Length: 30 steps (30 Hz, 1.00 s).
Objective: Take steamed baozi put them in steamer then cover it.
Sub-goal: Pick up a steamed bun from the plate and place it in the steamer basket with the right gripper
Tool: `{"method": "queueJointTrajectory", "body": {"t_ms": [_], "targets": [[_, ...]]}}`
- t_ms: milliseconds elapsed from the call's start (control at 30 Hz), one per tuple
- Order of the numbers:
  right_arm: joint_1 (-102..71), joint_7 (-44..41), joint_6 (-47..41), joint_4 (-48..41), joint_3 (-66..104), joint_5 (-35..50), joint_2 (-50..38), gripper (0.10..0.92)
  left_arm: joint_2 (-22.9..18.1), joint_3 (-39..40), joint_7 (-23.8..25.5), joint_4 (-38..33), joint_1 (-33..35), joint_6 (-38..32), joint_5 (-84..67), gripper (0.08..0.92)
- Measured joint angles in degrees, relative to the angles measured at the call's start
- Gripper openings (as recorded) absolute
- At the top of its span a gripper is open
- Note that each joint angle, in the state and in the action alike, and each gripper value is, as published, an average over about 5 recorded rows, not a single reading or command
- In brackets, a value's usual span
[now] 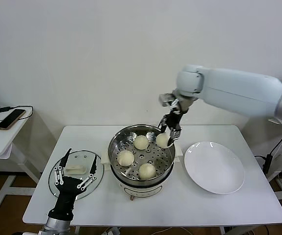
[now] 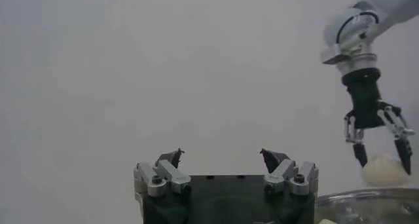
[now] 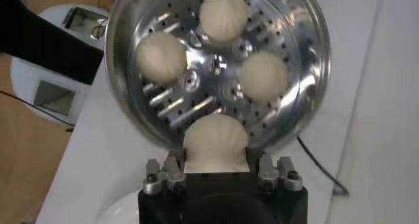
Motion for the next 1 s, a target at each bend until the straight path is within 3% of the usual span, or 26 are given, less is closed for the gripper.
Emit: {"method": "queueJointTrajectory", "body": {"t_ms": [633, 1000], "targets": [[-4.1, 1.7, -0.6, -2.7, -2.6, -2.5, 5.0, 0.642, -0.2, -0.7, -0.2, 0.1, 0.0, -0.2, -0.1, 0.823], [-4.6, 1.8, -0.5, -2.7, -2.9, -4.2, 5.1, 0.730, -0.2, -0.7, -0.3, 0.3, -0.1, -0.1, -0.1, 0.823]]}}
